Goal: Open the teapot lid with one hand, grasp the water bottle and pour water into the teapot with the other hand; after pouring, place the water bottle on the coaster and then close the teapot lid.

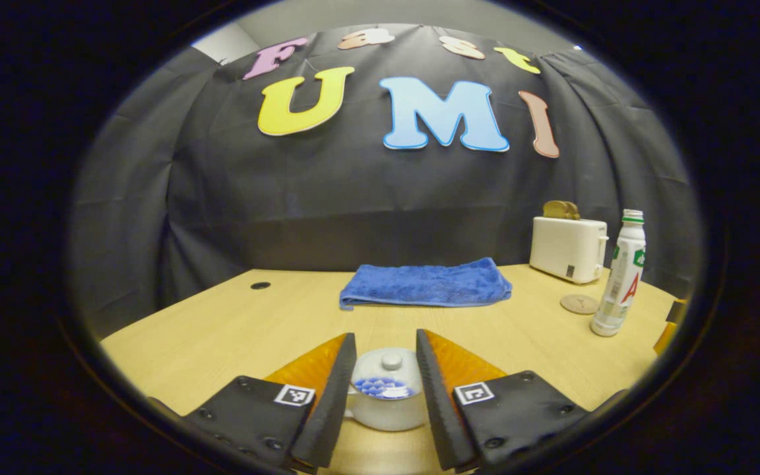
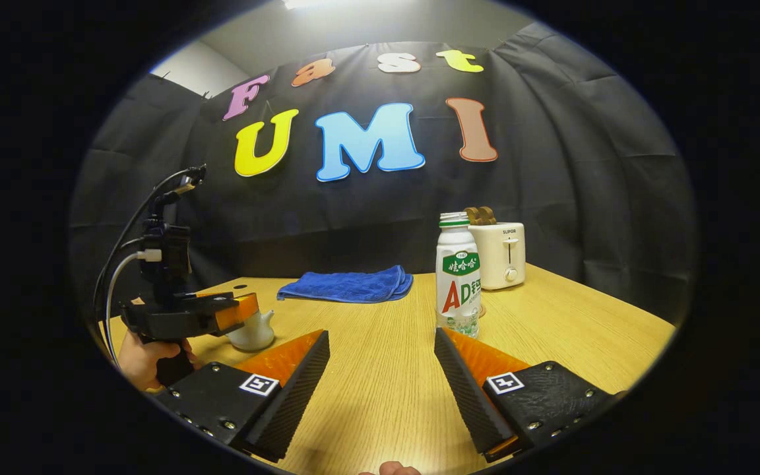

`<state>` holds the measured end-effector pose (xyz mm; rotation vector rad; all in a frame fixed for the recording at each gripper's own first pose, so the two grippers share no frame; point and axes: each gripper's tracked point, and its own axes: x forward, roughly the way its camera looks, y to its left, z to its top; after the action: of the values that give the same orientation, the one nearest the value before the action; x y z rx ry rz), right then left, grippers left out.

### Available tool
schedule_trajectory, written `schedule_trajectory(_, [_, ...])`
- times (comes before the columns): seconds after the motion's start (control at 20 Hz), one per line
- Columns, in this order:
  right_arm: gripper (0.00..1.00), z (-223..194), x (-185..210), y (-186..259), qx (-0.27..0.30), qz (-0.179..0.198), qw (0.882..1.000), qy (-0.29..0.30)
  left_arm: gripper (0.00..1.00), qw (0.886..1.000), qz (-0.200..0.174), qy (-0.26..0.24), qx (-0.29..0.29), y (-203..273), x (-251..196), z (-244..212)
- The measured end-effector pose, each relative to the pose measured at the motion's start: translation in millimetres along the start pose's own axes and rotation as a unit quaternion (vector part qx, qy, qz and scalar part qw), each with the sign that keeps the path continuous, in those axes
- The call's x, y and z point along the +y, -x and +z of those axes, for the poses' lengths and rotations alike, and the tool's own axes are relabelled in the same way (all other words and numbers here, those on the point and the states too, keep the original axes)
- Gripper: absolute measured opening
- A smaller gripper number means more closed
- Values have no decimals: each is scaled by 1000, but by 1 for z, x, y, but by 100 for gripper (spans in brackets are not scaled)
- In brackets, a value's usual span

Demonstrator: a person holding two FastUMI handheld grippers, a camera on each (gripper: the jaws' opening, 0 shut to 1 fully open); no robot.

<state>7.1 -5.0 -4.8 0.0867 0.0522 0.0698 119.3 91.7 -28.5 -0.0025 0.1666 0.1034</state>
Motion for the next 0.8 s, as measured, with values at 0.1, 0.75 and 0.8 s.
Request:
schedule_trajectory(0.1, [99, -2, -1, -1, 4, 1, 1000, -2, 46, 1000, -7, -7, 4, -3, -3, -2])
schedule_trajectory(0.75, [99, 26, -38, -16, -20, -26, 999, 7, 14, 995, -57, 1, -82, 22, -10, 56])
schedule_trajectory(0.8, [99, 32, -48, -20, -25, -36, 999, 10, 14, 994, -63, 1, -89, 30, -12, 62])
